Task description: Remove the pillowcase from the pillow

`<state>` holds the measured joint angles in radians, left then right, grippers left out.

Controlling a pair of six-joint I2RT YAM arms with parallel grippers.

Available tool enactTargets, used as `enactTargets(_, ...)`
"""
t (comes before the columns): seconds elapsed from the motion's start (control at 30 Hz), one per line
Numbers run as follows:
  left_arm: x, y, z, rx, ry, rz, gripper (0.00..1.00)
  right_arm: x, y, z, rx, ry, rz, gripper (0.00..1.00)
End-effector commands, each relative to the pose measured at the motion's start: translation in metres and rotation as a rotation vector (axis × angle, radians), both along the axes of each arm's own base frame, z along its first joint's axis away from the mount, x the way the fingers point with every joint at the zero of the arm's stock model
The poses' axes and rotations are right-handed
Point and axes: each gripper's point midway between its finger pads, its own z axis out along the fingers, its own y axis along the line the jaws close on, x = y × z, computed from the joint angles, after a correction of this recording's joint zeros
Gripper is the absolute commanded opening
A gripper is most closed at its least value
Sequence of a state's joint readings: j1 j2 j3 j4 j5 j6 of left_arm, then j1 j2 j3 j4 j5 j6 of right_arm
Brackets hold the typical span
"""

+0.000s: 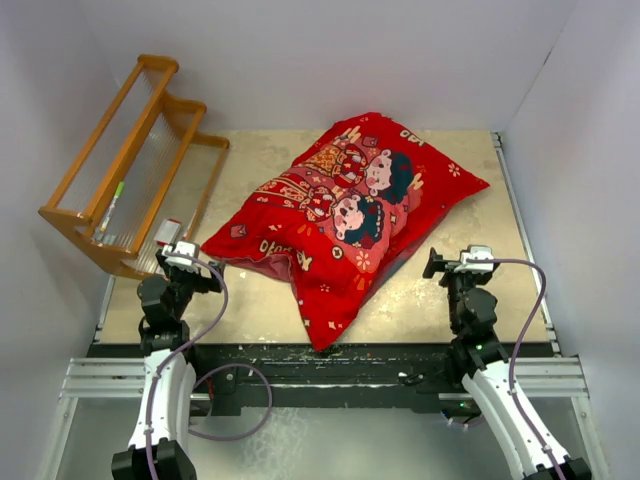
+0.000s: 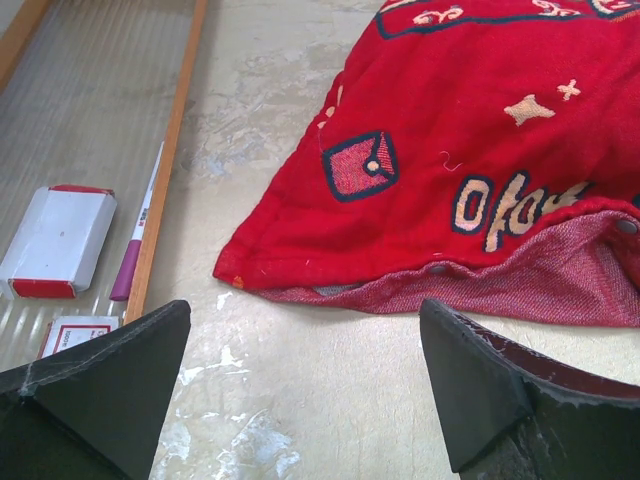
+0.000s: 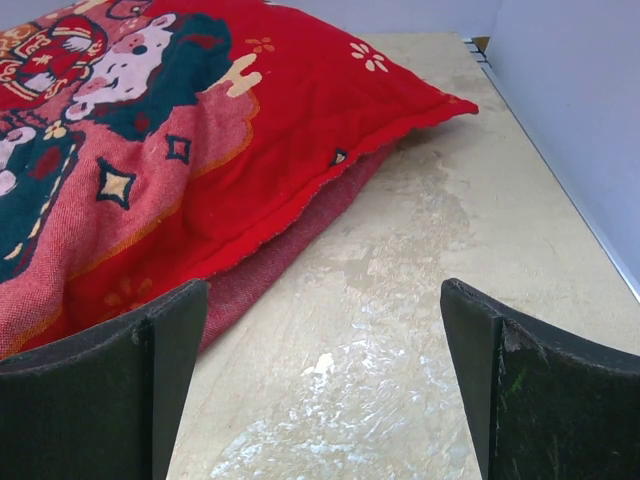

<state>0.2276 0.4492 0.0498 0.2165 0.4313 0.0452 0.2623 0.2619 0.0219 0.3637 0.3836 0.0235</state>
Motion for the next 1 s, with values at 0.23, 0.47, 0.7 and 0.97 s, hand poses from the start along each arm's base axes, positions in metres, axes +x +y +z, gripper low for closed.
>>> enactTargets(0.23, 0.003, -0.001, 0.007, 0.014, -0.035, -0.012, 0.99, 0.0, -0.014, 0.021, 0.025, -0.061, -0.087, 1.0)
enactTargets(0.47, 0.014, 0.001, 0.042, 0.008, 0.042, -0.017, 0.99, 0.006, -0.042, 0.091, 0.347, -0.083, -0.36, 1.0)
enactTargets(0.7, 0.051, 0.004, 0.126, 0.093, 0.329, -0.178, 0.99, 0.02, -0.011, 0.143, 0.574, -0.104, -0.231, 1.0)
enactTargets(0.97, 0.053, -0.02, 0.147, 0.077, 0.331, -0.374, 0.99, 0.023, 0.112, 0.1, 0.569, 0.138, 0.323, 1.0)
